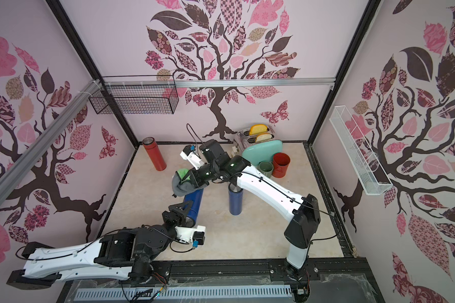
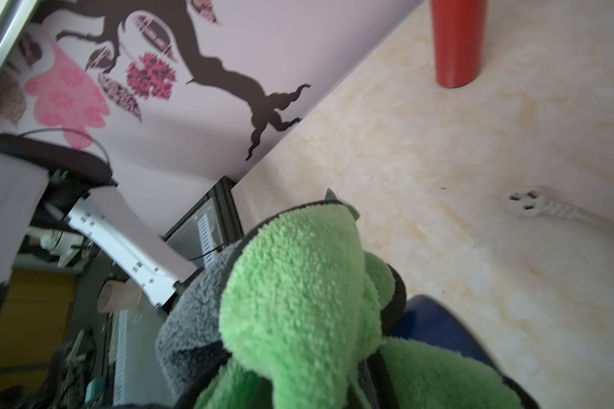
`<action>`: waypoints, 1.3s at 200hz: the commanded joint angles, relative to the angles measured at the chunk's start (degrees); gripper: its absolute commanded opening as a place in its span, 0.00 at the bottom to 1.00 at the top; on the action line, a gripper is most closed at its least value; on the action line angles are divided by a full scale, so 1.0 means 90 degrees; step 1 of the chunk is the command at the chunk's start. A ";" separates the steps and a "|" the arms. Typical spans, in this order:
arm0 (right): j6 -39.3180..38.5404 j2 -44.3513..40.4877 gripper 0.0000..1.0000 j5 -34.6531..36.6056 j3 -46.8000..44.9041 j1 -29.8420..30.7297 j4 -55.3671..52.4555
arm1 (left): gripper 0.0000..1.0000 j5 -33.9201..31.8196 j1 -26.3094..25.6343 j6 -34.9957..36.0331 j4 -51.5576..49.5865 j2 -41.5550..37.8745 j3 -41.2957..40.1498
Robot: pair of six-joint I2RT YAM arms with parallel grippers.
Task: Wipe the surface of the thermos
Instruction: Wipe the dirt from the surface of the thermos.
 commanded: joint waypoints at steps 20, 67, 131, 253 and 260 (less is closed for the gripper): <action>0.0209 -0.0384 0.00 0.0731 0.0066 -0.0181 0.0323 | 0.00 -0.0489 0.0017 -0.0394 0.0494 -0.0420 0.0218; 0.0355 -0.1706 0.00 0.1524 -0.0620 -0.0210 0.0690 | 0.00 -0.0015 0.0050 -0.3776 -0.0741 -0.0609 0.1031; 0.1126 -0.2932 0.00 0.1368 -0.2127 0.0280 0.1689 | 0.00 0.1529 0.0991 -0.7032 -0.2603 0.0340 0.2986; 0.1310 -0.3591 0.00 0.1649 -0.3117 0.0265 0.1088 | 0.00 0.4391 0.3939 -0.7925 -0.3968 0.1971 0.3986; 0.1319 -0.3713 0.00 0.1642 -0.3078 0.0263 0.1012 | 0.00 0.4455 0.3939 -0.7884 -0.3740 0.1853 0.3630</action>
